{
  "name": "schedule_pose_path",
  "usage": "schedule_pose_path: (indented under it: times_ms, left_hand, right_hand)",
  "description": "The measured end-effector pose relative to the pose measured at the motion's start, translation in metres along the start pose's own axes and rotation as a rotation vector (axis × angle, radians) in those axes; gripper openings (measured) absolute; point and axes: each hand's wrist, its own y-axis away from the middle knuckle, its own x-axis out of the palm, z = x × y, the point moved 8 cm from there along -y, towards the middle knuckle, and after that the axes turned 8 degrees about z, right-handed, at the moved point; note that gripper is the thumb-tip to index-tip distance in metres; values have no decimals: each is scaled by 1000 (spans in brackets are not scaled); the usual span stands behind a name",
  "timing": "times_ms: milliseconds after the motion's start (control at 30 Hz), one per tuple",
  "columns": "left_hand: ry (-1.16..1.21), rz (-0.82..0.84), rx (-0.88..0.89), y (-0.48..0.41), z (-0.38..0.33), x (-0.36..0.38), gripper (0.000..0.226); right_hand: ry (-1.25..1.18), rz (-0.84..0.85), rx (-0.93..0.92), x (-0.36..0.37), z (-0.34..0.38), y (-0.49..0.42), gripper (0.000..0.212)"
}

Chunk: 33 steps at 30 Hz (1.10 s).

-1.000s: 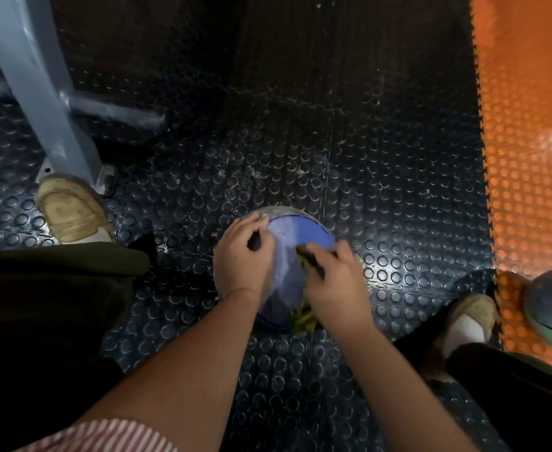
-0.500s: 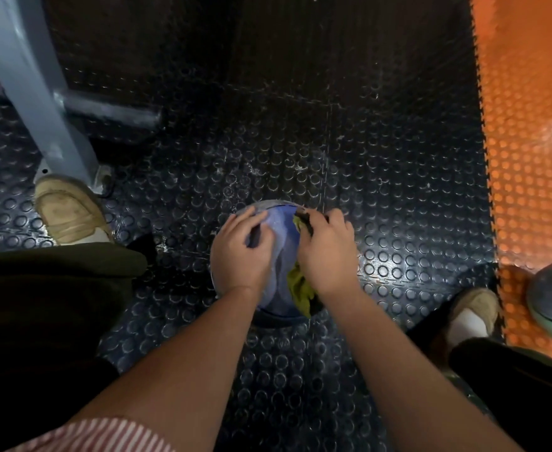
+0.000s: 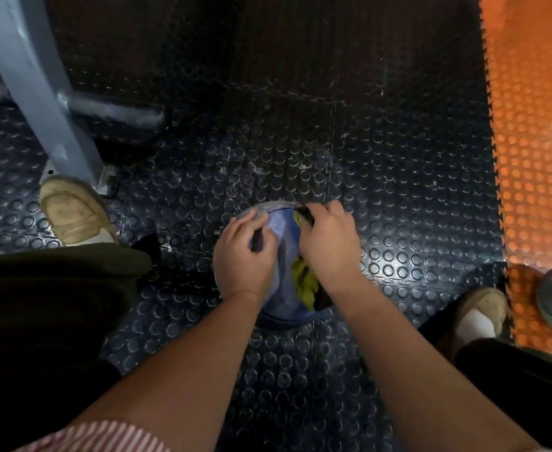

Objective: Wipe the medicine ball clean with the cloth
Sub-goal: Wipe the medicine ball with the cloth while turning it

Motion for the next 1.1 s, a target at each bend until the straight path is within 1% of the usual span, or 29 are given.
schedule_pose_path:
  times_ms: [67, 133, 233, 300, 367, 467, 533, 633, 700, 767, 833, 900, 967, 1100]
  left_hand:
    - [22, -13, -70, -5, 1, 0, 35]
    - [48, -20, -104, -4, 1, 1, 28]
    - [31, -4, -64, 2, -4, 3, 29]
    - [-18, 1, -4, 4, -7, 3, 36]
    - [-29, -28, 5, 5, -3, -2, 38]
    - [2, -50, -33, 7, 2, -7, 38]
    - [16, -38, -73, 5, 2, -6, 32]
    - [69, -53, -131, -2, 3, -4, 25]
    - [76, -49, -109, -3, 1, -2, 24]
    - [86, -36, -71, 0, -2, -1, 26]
    - [76, -28, -23, 3, -4, -1, 32]
    - [37, -38, 38, 6, -4, -2, 41]
    - [21, -63, 52, 7, -1, -6, 44]
    - [56, -61, -41, 3, 0, -8, 39]
  right_hand:
    - [32, -91, -15, 7, 1, 28, 31]
    - [-81, -146, -23, 18, -8, 65, 32]
    - [-189, -150, -50, 24, -20, 93, 23]
    - [-191, -135, -63, 19, -20, 88, 25]
    - [-160, -97, -72, 9, -9, 72, 27]
    - [-124, -7, -35, 1, 5, 26, 29]
    - [-72, 17, -32, 0, 13, 7, 29]
    - [-65, -77, -46, 0, 11, 25, 32]
    - [-140, -121, -71, 10, 0, 58, 32]
    - [-170, -115, -88, 19, -10, 86, 32]
    - [-191, -96, -101, 23, -14, 98, 31]
    - [-159, -78, -118, 20, -11, 96, 30]
    - [-108, -56, -136, 12, 1, 82, 33]
    - [-98, 23, -36, 1, 17, 22, 28]
